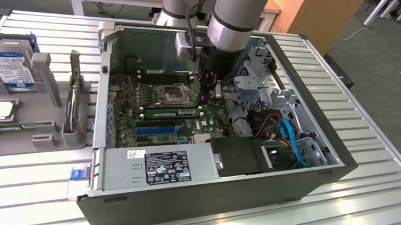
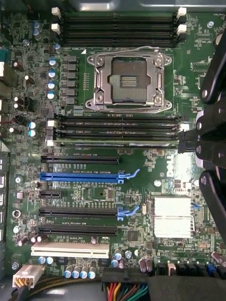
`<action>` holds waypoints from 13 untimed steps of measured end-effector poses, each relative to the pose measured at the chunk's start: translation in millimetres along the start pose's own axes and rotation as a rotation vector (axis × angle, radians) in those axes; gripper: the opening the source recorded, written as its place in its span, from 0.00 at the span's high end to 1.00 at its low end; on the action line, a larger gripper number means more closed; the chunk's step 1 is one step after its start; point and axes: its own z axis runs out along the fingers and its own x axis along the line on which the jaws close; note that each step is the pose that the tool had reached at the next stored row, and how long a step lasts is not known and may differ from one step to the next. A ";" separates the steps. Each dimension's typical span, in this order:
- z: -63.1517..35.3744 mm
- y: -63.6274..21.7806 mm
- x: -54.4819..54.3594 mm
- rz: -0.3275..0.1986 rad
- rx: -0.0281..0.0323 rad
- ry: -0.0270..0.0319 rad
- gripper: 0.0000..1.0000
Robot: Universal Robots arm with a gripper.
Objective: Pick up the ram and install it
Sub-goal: 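Press down the ram until it locks into place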
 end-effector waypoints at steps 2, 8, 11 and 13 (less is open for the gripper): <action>1.7 -0.1 0.1 0.000 -0.0001 0.0000 0.90; 2.4 -0.1 0.1 0.000 -0.0001 0.0002 0.90; 2.7 -0.1 -0.8 0.000 0.0000 -0.0002 0.90; 2.8 -0.1 -1.8 0.000 0.0000 0.0000 0.90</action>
